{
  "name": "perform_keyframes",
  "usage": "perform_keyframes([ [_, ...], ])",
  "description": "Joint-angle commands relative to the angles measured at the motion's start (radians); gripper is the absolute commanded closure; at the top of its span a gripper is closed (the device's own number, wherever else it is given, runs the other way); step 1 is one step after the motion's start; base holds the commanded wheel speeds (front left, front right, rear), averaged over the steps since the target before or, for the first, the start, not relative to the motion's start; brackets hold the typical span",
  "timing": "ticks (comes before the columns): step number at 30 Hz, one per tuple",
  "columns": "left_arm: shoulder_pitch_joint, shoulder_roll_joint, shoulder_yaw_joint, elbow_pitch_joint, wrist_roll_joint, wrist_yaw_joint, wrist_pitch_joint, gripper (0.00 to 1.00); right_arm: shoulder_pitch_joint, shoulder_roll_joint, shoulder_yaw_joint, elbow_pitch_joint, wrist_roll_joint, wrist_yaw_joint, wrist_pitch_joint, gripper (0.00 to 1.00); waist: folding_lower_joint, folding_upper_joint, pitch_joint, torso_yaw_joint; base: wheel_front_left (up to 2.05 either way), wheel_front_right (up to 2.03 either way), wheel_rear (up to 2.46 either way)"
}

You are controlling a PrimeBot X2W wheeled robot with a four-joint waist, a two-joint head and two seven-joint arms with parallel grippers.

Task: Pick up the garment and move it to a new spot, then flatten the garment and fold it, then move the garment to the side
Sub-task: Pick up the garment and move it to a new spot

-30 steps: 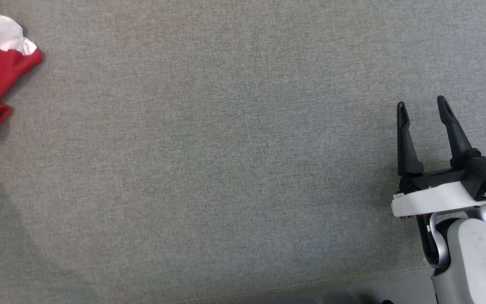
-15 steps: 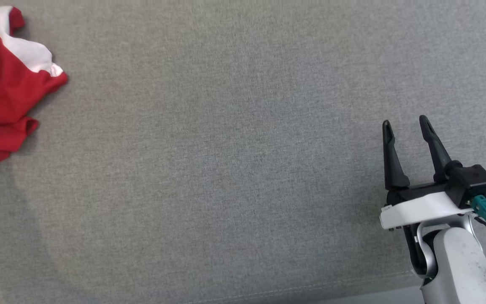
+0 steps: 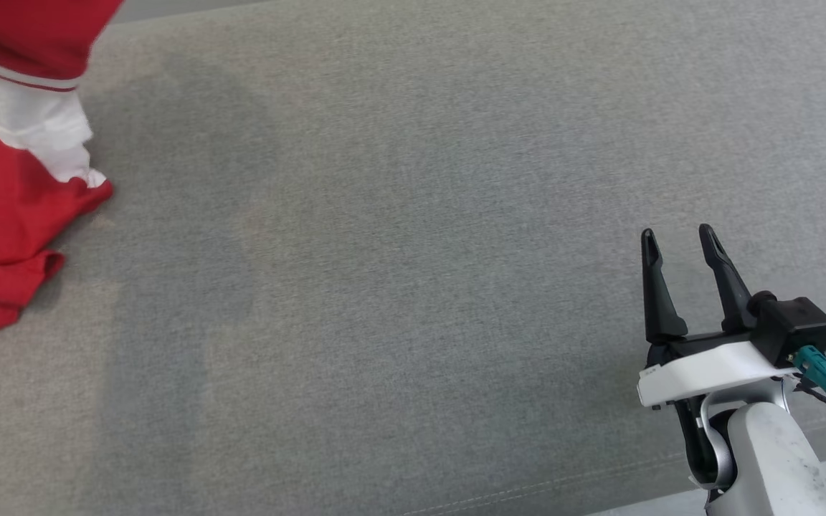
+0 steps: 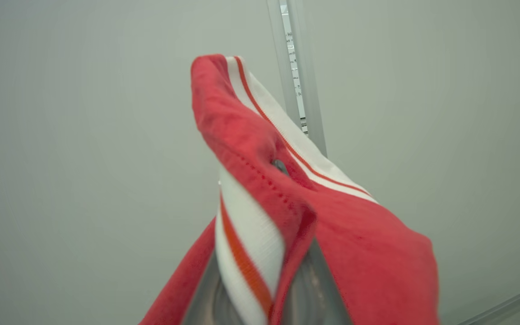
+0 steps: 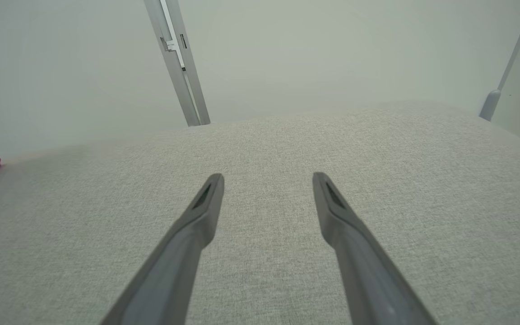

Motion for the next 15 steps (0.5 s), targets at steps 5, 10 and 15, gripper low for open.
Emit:
perform_keyframes([
  [5, -0.042, -0.077, -0.088, -0.107, 0.011, 0.008, 0.080, 1.00, 0.009, 0.000, 0.015, -0.001, 0.045, -0.001, -0.003, 0.00, 0.0001, -0.0001, 0.000, -0.123, 0.00, 0.00, 0.00],
  [10, -0.053, -0.174, -0.186, -0.111, 0.017, -0.001, 0.096, 1.00, 0.006, 0.000, 0.025, -0.001, 0.079, -0.001, -0.004, 0.00, 0.0001, -0.0001, 0.006, -0.194, 0.00, 0.00, 0.00],
  [15, 0.011, -0.254, -0.272, -0.061, 0.017, -0.006, 0.074, 1.00, 0.011, 0.000, 0.042, -0.003, 0.101, -0.001, -0.003, 0.00, 0.0001, -0.0001, 0.009, -0.249, 0.00, 0.00, 0.00],
])
